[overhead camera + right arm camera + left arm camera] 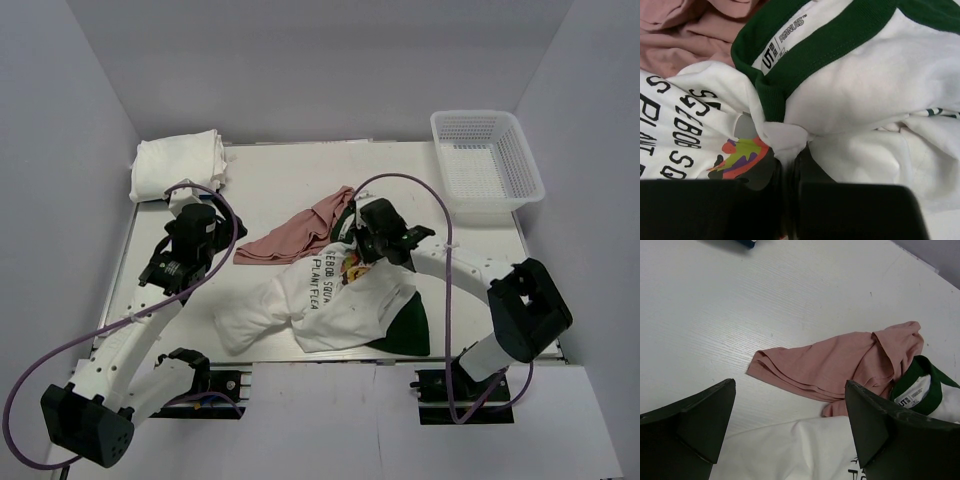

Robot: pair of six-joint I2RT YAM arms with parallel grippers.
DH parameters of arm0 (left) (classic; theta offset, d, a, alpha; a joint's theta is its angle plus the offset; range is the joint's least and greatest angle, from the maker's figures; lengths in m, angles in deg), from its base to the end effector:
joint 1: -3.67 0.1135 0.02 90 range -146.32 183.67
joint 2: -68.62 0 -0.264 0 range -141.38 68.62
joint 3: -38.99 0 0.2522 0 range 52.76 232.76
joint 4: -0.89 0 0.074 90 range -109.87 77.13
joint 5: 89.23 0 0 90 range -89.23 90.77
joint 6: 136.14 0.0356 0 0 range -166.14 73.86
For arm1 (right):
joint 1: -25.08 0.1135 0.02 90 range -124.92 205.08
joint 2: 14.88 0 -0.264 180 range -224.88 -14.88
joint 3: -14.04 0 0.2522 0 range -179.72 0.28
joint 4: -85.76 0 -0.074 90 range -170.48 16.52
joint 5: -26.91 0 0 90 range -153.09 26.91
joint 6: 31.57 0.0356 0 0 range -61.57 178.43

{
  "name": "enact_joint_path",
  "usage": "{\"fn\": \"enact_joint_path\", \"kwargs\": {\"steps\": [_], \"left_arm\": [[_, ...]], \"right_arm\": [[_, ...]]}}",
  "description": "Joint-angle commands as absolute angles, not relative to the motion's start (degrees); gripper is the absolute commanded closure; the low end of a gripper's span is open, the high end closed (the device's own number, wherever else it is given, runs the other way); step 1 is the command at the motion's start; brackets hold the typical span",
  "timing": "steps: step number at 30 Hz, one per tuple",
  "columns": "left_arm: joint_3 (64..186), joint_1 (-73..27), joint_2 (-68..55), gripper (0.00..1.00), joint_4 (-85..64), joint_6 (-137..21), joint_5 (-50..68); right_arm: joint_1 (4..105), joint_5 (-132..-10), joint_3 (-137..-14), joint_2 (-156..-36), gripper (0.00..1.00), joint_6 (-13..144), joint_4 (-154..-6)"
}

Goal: Fold and stack the t-shirts

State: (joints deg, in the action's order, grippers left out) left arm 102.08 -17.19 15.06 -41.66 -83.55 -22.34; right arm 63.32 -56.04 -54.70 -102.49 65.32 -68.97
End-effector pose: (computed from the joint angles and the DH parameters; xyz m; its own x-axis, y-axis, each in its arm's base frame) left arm 0.1932 -0.0587 0.3095 -0.4166 -0.4392 -0.7960 -0.2935 0.8936 -0.3395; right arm 0.2588 0.1984 0.2196 -0.6084 -0.3279 -0.7227 -0.4755 0.8797 0.0012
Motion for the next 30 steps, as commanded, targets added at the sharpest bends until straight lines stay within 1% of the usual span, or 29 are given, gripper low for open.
{"fn": "enact_joint_path", "kwargs": {"steps": [1, 6, 8, 12, 14, 16, 18, 19, 20, 21, 22, 23, 24, 25, 26, 27, 29, 30], "left_arm": [[101.89, -17.33, 14.92, 0.00, -42.05, -83.05, -22.43], [101.89, -17.33, 14.92, 0.00, -42.57, -83.67, -22.96], [101.89, -17.33, 14.92, 0.00, -42.57, -83.67, -22.96], [101.36, -17.33, 15.98, 0.00, -41.96, -83.67, -22.96], [101.36, -17.33, 16.50, 0.00, -41.96, -83.67, -22.96], [101.36, -17.33, 16.50, 0.00, -41.96, -83.67, -22.96], [101.36, -17.33, 16.50, 0.00, -42.48, -83.67, -23.48], [101.88, -17.33, 15.89, 0.00, -42.49, -83.67, -23.49], [101.89, -17.33, 15.89, 0.00, -43.10, -83.67, -24.09], [102.41, -17.33, 15.89, 0.00, -43.10, -83.67, -24.10], [102.41, -17.33, 15.37, 0.00, -43.71, -83.67, -24.71], [102.41, -17.33, 15.36, 0.00, -43.72, -83.67, -24.72], [102.41, -17.33, 15.36, 0.00, -43.72, -83.67, -24.72], [102.41, -17.33, 15.36, 0.00, -43.72, -83.67, -24.72], [102.41, -17.33, 15.36, 0.00, -43.72, -83.67, -25.24], [102.41, -17.33, 15.36, 0.00, -44.33, -84.19, -25.24], [102.94, -17.33, 15.36, 0.00, -44.33, -84.20, -25.77], [102.94, -17.33, 15.36, 0.00, -44.85, -84.20, -26.29]], "right_arm": [[64.89, -51.59, -58.33, -99.97, 1.00, 66.06, -66.67], [64.28, -50.70, -65.28, -94.24, 1.00, 67.39, -70.37], [63.76, -46.06, -66.86, -91.00, 1.00, 67.39, -73.44], [62.53, -43.32, -76.78, -88.88, 1.00, 64.23, -76.08], [61.30, -40.33, -81.34, -89.58, 1.00, 63.17, -76.08], [60.59, -39.01, -87.84, -90.81, 1.00, 60.99, -75.65], [59.36, -38.48, -91.11, -92.83, 1.00, 60.28, -73.97], [59.27, -38.39, -95.39, -93.18, 1.00, 59.05, -73.71], [58.84, -37.95, -96.91, -94.75, 1.00, 58.87, -73.71], [57.96, -35.17, -98.40, -95.47, 1.00, 56.26, -73.88], [57.60, -33.66, -103.12, -96.34, 1.00, 54.14, -75.28], [57.25, -31.99, -104.91, -97.92, 1.00, 53.25, -75.90], [56.29, -28.67, -109.45, -100.20, 1.00, 51.33, -75.99], [55.24, -28.02, -112.02, -102.74, 1.00, 50.26, -75.91], [54.18, -27.41, -119.79, -103.90, 1.00, 47.64, -75.65], [53.22, -26.10, -122.30, -106.17, 1.00, 46.75, -75.73], [52.33, -24.42, -128.18, -108.82, 1.00, 43.51, -77.91], [52.07, -20.59, -128.13, -109.27, 1.00, 39.48, -83.58]]}}
